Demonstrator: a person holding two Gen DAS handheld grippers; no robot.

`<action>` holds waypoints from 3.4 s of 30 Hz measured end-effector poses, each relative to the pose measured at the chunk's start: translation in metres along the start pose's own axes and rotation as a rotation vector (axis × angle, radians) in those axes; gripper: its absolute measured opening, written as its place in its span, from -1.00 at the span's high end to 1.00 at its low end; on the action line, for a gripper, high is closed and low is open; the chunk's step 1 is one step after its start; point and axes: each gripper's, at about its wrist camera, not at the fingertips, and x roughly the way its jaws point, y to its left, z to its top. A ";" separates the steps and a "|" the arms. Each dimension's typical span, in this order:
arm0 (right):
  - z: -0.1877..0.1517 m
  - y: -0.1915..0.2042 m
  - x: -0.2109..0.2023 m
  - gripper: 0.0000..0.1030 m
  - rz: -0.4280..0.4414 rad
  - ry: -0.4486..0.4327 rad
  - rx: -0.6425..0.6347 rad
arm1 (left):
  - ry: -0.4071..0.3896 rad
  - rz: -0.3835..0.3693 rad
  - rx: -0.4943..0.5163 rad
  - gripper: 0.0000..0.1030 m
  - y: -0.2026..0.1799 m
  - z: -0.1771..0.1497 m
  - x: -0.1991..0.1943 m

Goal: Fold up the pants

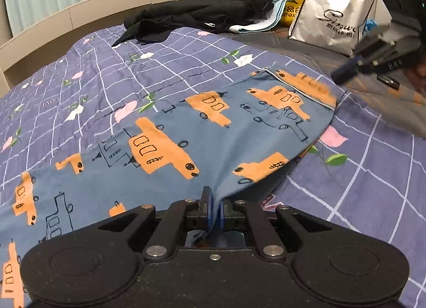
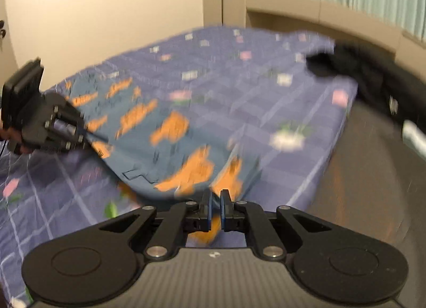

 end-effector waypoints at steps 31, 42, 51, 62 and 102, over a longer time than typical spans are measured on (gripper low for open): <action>-0.004 -0.044 0.054 0.60 0.026 -0.049 0.503 | -0.001 -0.032 -0.085 0.31 0.011 -0.017 -0.011; 0.072 0.015 0.040 -0.11 -0.041 -0.111 0.344 | 0.072 0.336 -0.302 -0.12 0.137 -0.089 -0.059; 0.215 0.139 0.209 -0.02 0.278 -0.013 -0.022 | -0.143 0.207 -0.452 -0.42 0.185 -0.081 -0.072; 0.273 0.167 0.331 0.29 0.458 0.199 -0.161 | -0.143 0.131 -0.504 -0.55 0.195 -0.097 -0.049; 0.161 0.234 0.256 -0.10 0.198 0.095 -0.270 | -0.051 0.343 -0.547 -0.89 0.252 -0.122 -0.077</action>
